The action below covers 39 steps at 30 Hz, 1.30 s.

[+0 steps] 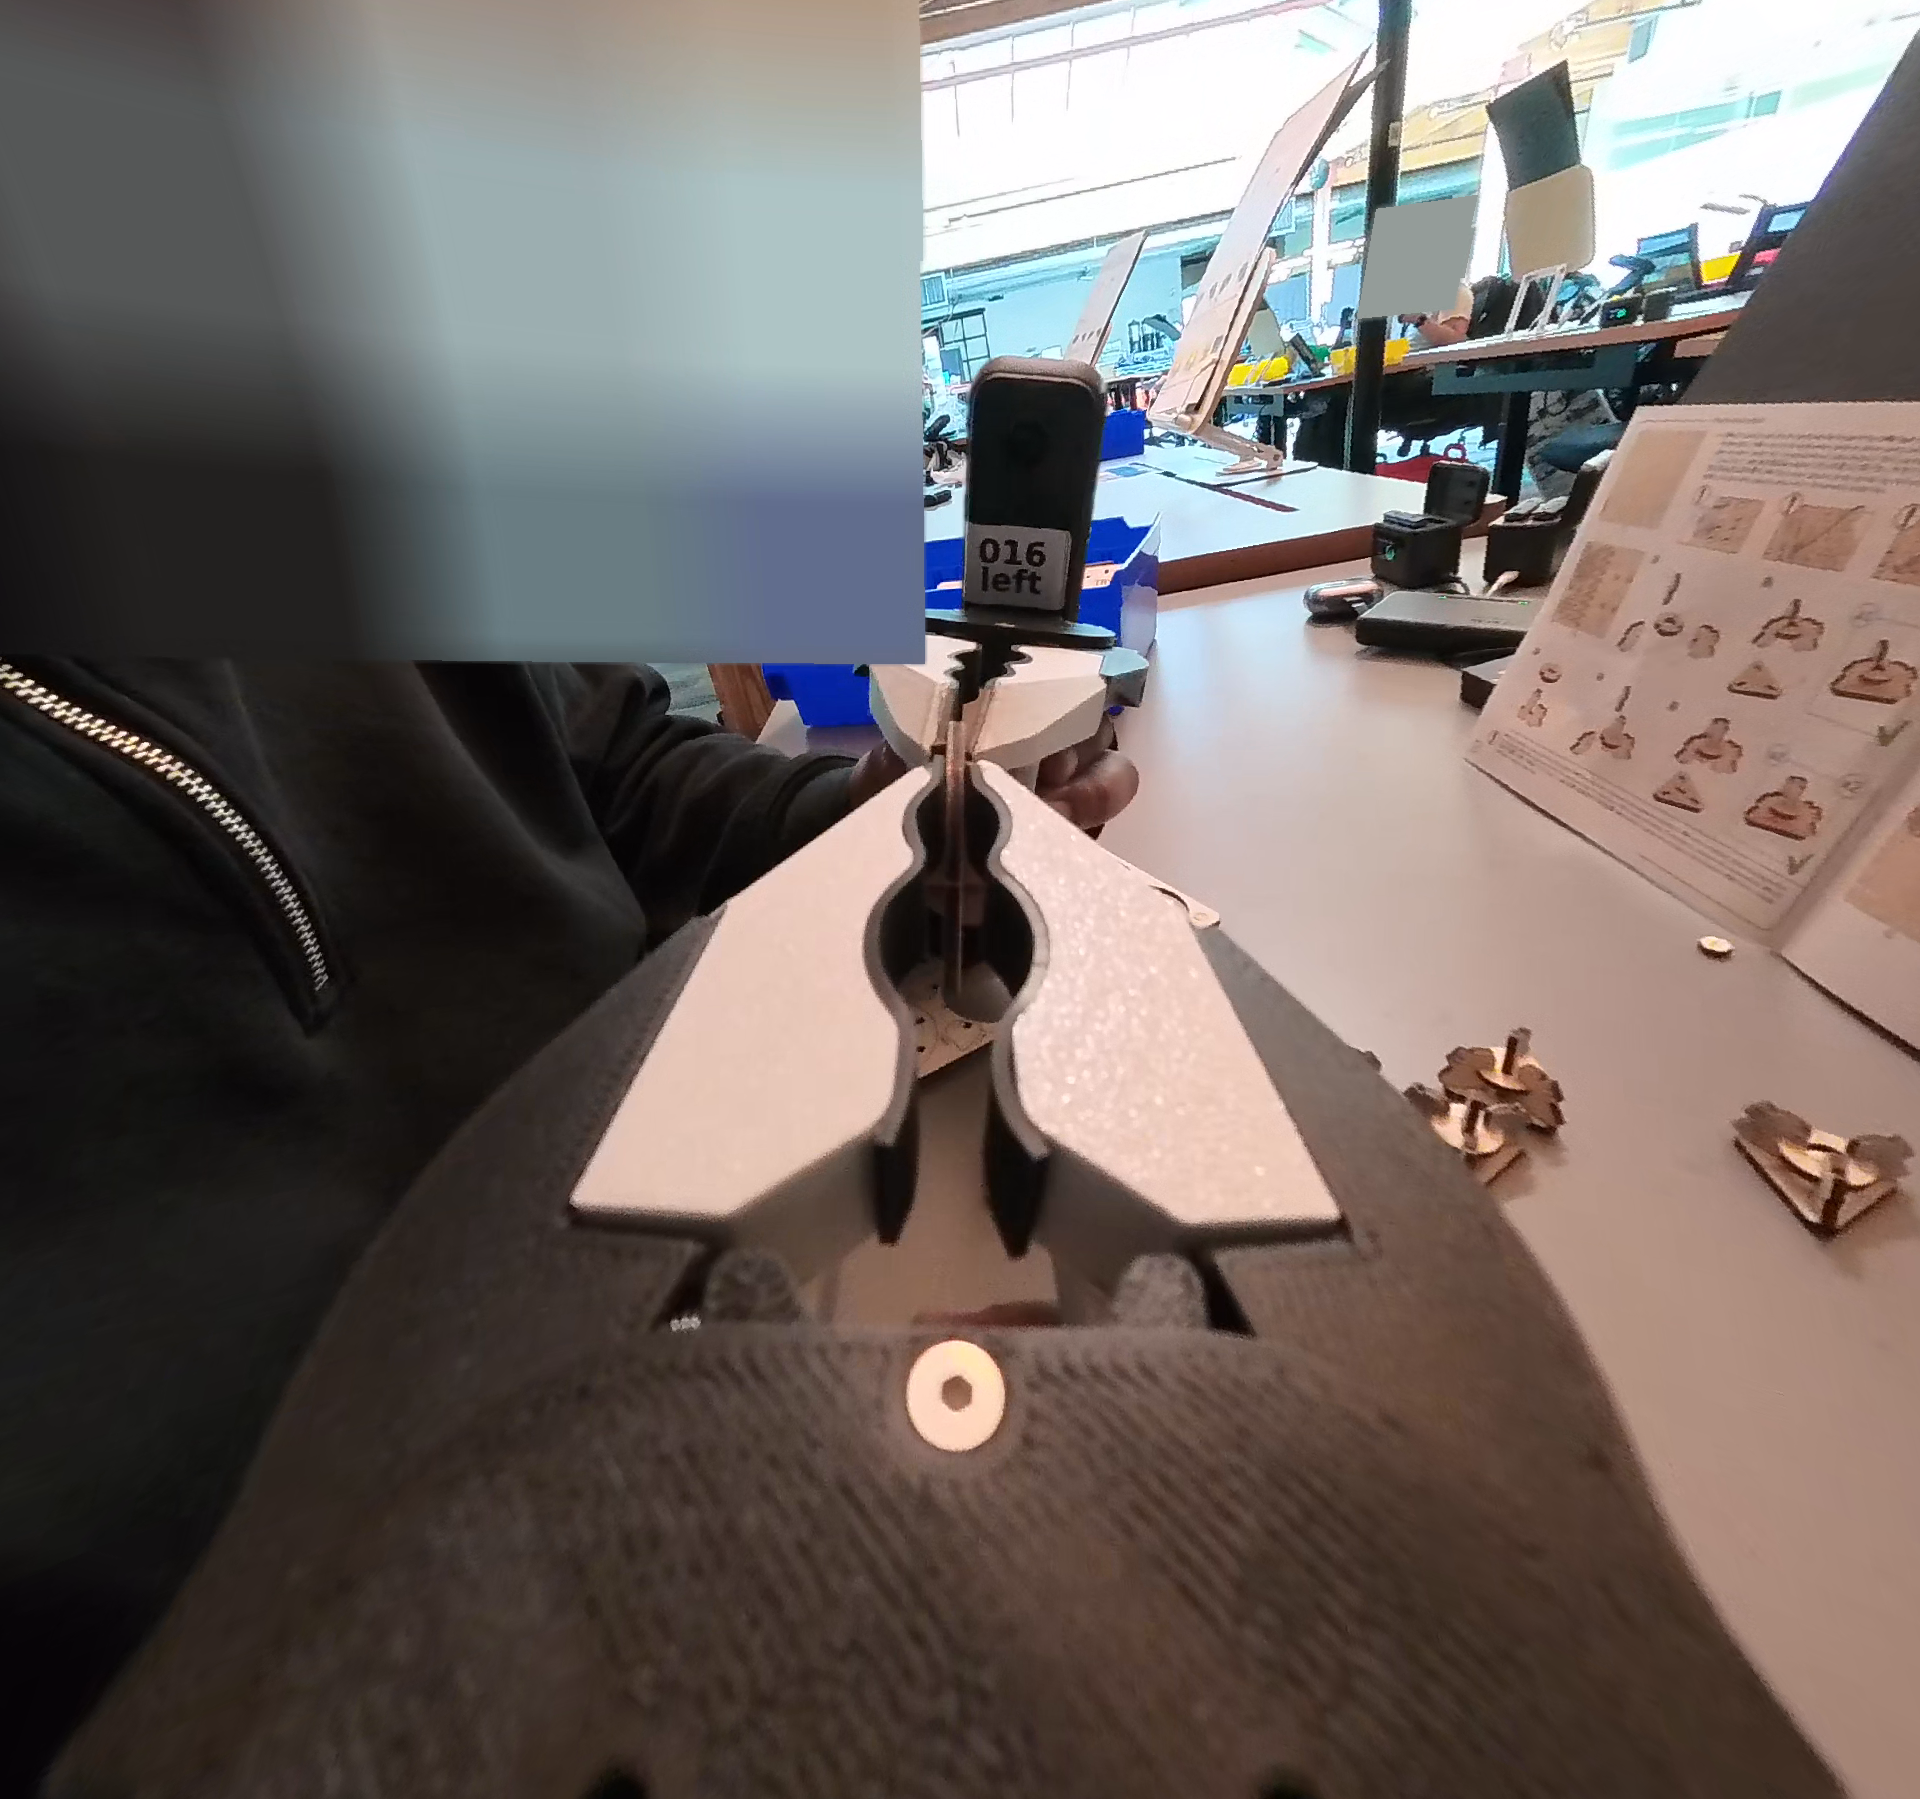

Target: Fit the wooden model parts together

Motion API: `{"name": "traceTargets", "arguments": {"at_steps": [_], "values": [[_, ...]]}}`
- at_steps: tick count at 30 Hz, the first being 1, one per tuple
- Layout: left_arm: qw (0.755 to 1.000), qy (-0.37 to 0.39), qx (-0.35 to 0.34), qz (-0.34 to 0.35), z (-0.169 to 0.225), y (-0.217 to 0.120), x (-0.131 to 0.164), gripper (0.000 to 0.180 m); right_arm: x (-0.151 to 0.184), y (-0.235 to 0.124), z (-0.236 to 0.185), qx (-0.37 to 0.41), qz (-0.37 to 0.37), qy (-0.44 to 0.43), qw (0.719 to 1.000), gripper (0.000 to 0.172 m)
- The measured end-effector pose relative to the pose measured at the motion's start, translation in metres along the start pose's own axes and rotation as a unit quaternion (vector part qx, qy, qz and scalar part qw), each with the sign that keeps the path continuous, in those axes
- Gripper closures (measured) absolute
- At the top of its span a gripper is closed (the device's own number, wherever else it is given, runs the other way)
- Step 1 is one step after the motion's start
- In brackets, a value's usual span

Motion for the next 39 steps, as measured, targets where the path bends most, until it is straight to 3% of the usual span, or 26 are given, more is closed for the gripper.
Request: {"name": "traceTargets", "arguments": {"at_steps": [13, 19, 23, 39], "values": [[1.000, 0.004, -0.016, -0.007, -0.0023, -0.0012, -0.0007, 0.179, 0.0014, 0.0006, 0.0013, 0.025, -0.006, -0.024, 0.999, 0.171], [0.999, 0.015, -0.026, -0.032, -0.0025, 0.0007, 0.0028, 0.179, 0.0033, 0.0016, -0.0031, 0.027, 0.001, -0.056, 0.998, 0.153], [0.999, 0.020, -0.024, -0.036, -0.0002, 0.0027, 0.0035, 0.179, 0.0023, 0.0003, -0.0026, 0.029, 0.004, -0.062, 0.998, 0.165], [1.000, -0.008, -0.019, -0.007, 0.0013, 0.0037, 0.0030, 0.178, -0.0008, 0.0016, -0.0066, 0.016, -0.010, -0.101, 0.995, 0.168]]}}
Point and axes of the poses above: each gripper's, where its closed fingertips meet, y out along the fingers, x out of its underside, z = x × y across the jaws, the point moved 7 cm from there along -y, back along the fingers, and after that the axes turned 6 degrees about z, right-handed, at the moved point
